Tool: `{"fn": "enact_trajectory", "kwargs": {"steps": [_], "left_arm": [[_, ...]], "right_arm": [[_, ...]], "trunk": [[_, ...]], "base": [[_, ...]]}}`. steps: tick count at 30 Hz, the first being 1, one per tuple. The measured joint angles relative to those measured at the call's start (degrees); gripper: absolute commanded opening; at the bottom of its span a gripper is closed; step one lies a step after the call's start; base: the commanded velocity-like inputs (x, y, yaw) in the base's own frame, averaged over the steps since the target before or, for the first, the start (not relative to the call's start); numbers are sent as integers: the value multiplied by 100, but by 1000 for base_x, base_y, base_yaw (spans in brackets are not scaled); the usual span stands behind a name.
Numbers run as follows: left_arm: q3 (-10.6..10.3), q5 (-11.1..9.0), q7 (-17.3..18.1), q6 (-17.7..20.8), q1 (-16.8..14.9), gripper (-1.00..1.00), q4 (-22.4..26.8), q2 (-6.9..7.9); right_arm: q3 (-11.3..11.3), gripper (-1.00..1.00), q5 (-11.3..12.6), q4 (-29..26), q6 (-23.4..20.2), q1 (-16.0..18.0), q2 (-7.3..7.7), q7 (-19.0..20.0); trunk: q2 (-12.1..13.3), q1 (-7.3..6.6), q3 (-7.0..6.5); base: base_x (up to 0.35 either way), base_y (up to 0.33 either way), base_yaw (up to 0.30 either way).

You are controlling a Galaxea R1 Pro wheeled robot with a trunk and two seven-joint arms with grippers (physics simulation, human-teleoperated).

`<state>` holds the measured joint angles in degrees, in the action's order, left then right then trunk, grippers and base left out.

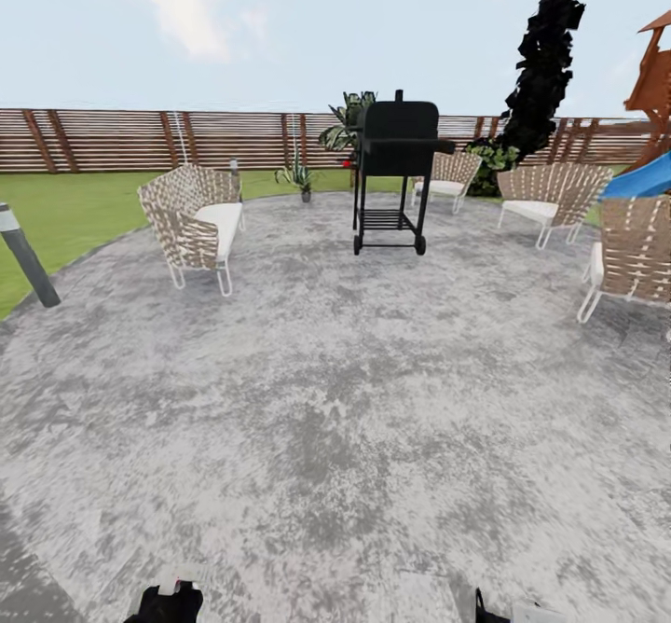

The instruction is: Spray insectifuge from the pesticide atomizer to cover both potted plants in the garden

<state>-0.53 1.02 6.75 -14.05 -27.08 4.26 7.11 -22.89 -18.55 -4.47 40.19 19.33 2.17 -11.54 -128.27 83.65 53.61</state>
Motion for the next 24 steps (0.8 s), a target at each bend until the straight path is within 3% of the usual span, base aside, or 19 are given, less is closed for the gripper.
{"fn": "enact_trajectory", "kwargs": {"steps": [17, 24], "left_arm": [[18, -6, -4, 1, 4, -100, 1, 8], [18, -6, -4, 1, 5, -100, 1, 8]], "right_arm": [[15, 100, -9, 0, 0, -4, -6, -8], [15, 100, -9, 1, 3, -4, -6, -8]], "trunk": [[-11, -13, -4], [-11, -13, -4]], "base": [[339, 0, 0], [339, 0, 89]]}}
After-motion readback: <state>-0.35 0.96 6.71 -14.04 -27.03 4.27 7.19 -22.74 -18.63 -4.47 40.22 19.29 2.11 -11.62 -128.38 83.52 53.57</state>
